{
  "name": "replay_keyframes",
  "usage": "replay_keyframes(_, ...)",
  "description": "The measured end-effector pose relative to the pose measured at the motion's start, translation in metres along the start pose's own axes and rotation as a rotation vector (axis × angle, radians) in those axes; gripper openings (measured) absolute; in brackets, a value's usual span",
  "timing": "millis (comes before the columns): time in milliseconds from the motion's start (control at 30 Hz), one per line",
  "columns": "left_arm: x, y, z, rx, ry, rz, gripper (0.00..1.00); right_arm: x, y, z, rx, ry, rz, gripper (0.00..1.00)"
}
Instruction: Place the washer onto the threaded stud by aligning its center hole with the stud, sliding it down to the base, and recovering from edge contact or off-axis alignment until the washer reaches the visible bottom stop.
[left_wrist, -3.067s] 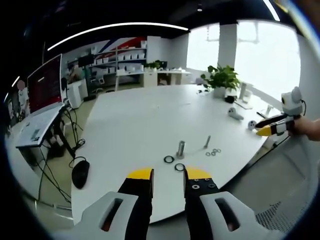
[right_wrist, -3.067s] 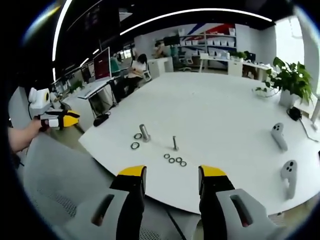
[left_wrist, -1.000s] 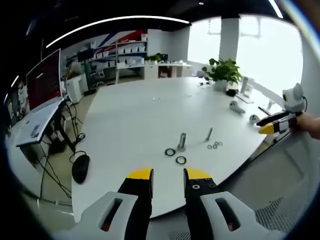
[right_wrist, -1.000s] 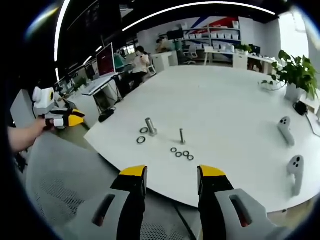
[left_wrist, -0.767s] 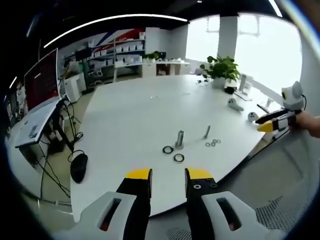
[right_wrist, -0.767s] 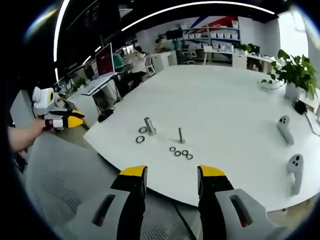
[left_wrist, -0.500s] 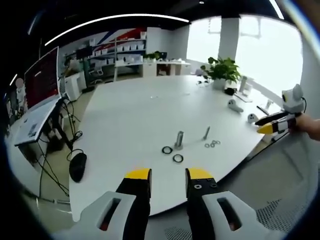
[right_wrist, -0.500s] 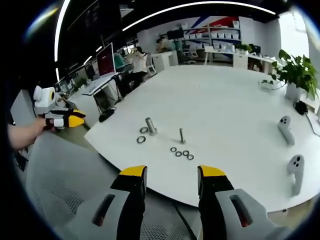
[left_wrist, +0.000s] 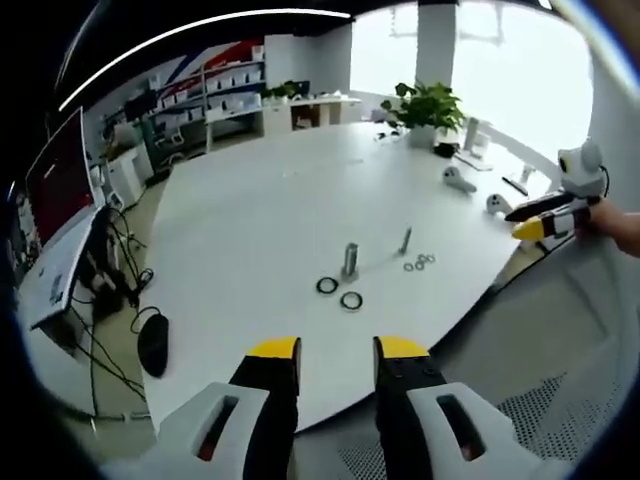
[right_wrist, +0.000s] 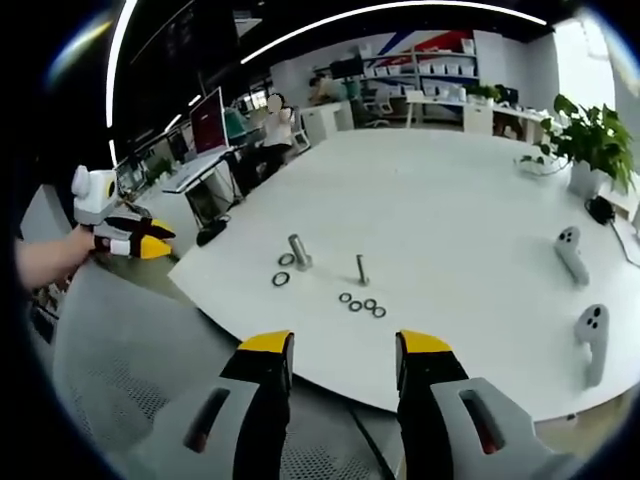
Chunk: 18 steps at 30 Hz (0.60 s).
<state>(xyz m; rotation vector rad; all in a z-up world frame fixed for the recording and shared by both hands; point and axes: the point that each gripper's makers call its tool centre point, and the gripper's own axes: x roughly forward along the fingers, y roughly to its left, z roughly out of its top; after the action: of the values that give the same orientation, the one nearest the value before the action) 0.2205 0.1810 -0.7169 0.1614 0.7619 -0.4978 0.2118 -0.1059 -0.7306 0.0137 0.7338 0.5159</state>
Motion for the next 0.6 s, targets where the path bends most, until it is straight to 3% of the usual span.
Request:
replay_keyframes(233, 0.025, -0.009, 0.009, 0.055, 0.042, -0.037, 0.28, 0.000, -0.002, 0.001, 0.009, -0.007, -0.004, 0.43)
replay_keyframes(467, 0.060, -0.028, 0.006, 0.106, 0.115, -0.102, 0.29, -0.001, -0.004, 0.001, 0.015, -0.009, -0.011, 0.43)
replay_keyframes(600, 0.078, -0.028, -0.002, 0.118, 0.161, -0.129, 0.29, -0.001, -0.005, 0.001, 0.020, -0.013, -0.013, 0.43)
